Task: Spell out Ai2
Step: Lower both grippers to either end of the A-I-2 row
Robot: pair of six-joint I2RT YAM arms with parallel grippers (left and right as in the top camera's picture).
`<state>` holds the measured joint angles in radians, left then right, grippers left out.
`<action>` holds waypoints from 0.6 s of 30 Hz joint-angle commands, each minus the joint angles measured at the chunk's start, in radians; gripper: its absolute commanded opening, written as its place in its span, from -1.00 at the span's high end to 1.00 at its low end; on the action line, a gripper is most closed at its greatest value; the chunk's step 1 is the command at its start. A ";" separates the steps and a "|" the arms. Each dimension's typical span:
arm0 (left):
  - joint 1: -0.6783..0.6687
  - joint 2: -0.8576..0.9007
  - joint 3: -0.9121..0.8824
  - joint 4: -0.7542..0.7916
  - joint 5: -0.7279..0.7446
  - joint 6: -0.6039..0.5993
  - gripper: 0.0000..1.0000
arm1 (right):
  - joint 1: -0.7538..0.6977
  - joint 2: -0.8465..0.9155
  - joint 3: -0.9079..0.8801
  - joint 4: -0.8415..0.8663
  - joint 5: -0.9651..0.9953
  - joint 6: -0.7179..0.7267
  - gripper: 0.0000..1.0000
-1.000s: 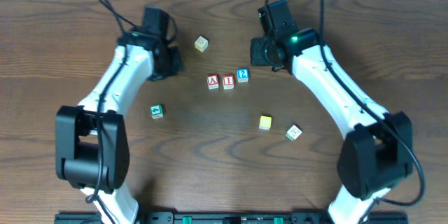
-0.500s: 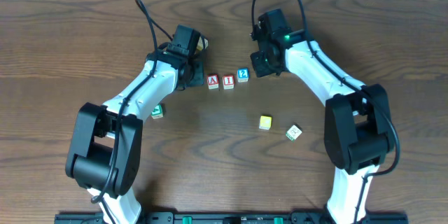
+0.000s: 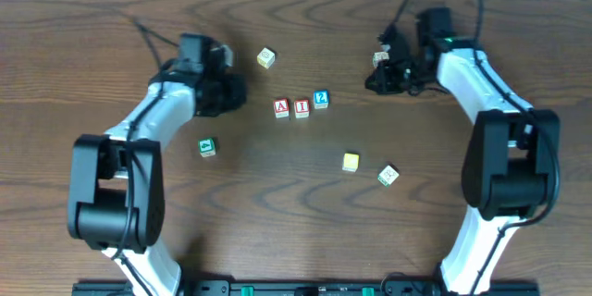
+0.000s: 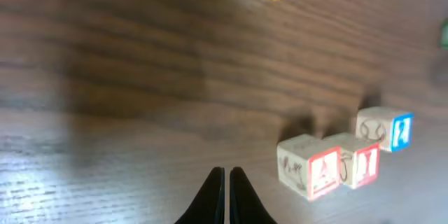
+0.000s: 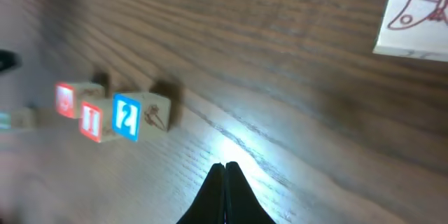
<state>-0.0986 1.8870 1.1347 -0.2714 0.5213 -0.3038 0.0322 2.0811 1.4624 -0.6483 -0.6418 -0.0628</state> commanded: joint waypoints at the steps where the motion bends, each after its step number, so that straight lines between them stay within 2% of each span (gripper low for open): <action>1: 0.021 0.006 -0.077 0.086 0.145 -0.074 0.88 | 0.000 0.014 -0.079 0.084 -0.224 0.045 0.97; 4: 0.013 0.006 -0.117 0.173 0.153 -0.125 0.88 | 0.022 0.014 -0.138 0.191 -0.226 0.126 0.97; 8: -0.002 0.010 -0.144 0.228 0.169 -0.177 0.88 | 0.041 0.035 -0.156 0.253 -0.227 0.175 0.97; 18: -0.035 0.065 -0.146 0.254 0.179 -0.245 0.88 | 0.061 0.111 -0.156 0.301 -0.268 0.235 0.98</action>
<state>-0.1295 1.9232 0.9939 -0.0177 0.6849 -0.5205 0.0792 2.1876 1.3121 -0.3531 -0.8761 0.1501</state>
